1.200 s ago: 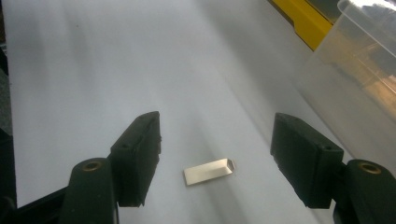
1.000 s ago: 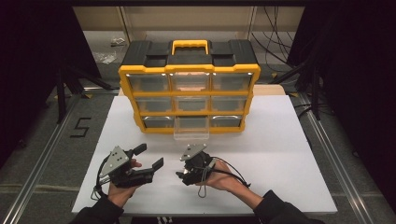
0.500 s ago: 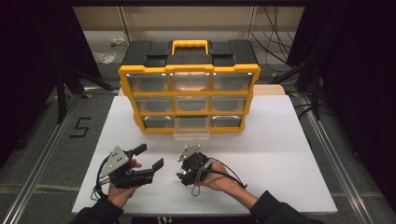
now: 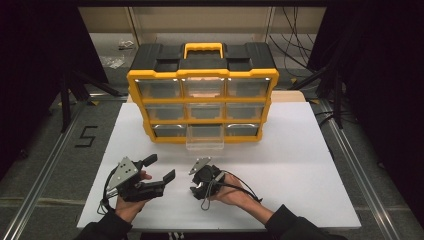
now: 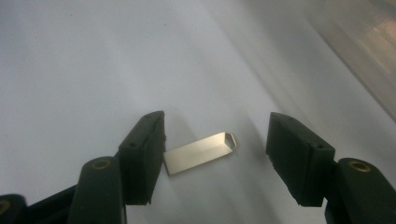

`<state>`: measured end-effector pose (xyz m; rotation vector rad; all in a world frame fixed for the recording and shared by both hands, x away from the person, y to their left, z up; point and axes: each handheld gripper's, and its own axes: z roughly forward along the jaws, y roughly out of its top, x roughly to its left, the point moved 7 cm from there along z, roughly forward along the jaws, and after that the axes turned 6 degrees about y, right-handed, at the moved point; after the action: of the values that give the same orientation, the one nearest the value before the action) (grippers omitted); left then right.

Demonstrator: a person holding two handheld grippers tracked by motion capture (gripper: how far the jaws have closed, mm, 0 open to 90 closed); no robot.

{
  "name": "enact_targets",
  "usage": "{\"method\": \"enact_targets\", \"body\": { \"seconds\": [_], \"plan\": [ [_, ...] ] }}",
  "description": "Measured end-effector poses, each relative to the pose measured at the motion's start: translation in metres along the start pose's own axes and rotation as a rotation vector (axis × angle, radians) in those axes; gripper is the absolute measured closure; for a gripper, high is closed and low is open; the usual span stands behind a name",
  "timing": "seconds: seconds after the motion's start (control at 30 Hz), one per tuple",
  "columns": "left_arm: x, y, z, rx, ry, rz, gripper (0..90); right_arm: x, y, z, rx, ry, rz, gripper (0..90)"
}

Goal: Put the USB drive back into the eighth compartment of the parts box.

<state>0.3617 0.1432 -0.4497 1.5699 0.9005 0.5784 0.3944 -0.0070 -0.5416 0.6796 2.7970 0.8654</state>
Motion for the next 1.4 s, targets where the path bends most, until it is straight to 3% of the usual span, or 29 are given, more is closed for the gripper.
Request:
{"method": "enact_targets", "body": {
  "seconds": [0.4, 1.0, 1.4],
  "plan": [
    [0.0002, 0.0006, -0.0006, -0.003, -0.001, -0.002, 16.1, -0.0036, -0.0037, -0.0043, 0.033, 0.012, 0.007, 42.3],
    [0.0002, 0.0005, -0.0007, -0.002, -0.001, -0.001, 16.1, -0.0037, -0.0058, -0.0076, 0.058, 0.062, 0.027, 68.0],
    [0.0001, 0.0005, -0.0005, -0.002, 0.0, -0.001, 16.1, -0.0045, -0.0065, -0.0084, 0.063, 0.077, 0.03, 78.6]
  ]
}}
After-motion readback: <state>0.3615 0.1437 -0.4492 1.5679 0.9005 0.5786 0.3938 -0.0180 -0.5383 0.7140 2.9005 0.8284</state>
